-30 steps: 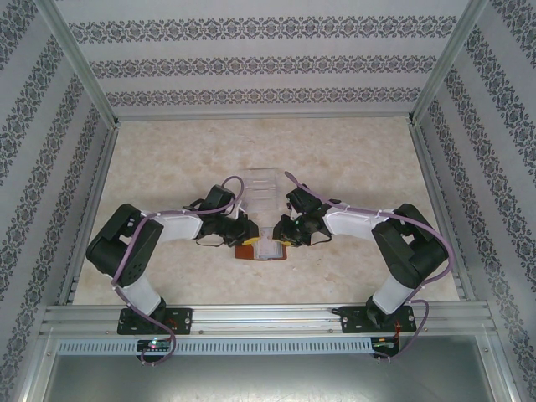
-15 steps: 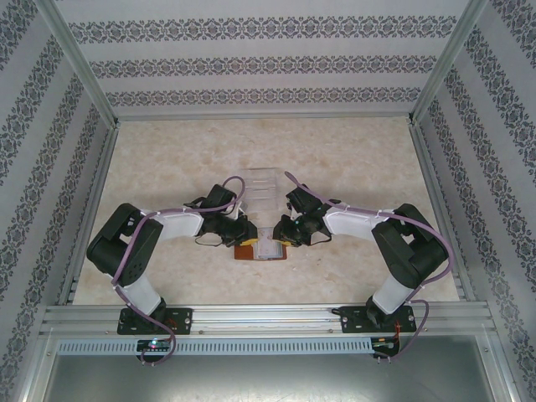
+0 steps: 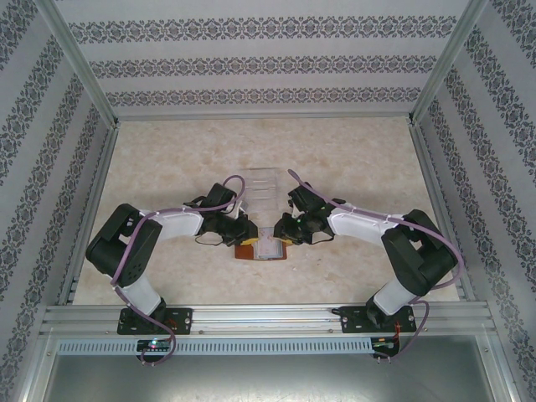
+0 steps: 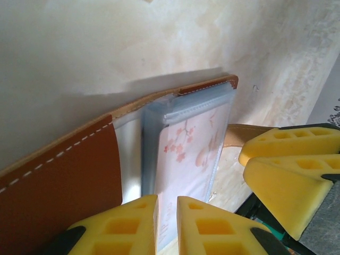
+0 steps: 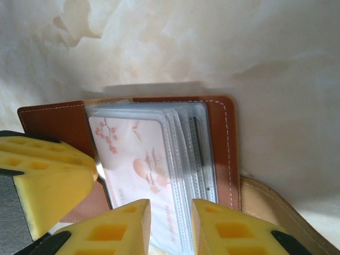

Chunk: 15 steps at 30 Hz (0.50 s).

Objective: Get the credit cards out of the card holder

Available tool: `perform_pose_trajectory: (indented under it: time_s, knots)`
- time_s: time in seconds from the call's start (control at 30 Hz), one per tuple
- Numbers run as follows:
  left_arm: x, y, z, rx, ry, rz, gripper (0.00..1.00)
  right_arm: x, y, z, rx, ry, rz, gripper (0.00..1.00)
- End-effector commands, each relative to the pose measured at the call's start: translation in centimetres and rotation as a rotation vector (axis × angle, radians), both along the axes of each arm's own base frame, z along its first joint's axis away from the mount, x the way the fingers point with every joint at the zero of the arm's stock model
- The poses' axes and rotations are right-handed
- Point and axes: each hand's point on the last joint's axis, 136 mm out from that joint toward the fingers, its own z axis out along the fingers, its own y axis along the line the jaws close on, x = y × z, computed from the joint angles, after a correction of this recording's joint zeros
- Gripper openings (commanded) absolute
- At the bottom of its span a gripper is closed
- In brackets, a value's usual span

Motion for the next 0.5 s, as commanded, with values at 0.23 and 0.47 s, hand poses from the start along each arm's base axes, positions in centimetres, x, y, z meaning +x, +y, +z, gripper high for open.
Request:
perform_pose_trajectory:
  time_s: [0.23, 0.47]
  knots:
    - [0.5, -0.8, 0.9, -0.075, -0.007, 0.008, 0.16, 0.2, 1.7, 0.2, 0.055, 0.002, 0.015, 0.27]
    - [0.1, -0.7, 0.0, -0.063, 0.015, 0.006, 0.16, 0.3, 2.1, -0.6, 0.062, 0.021, 0.018, 0.27]
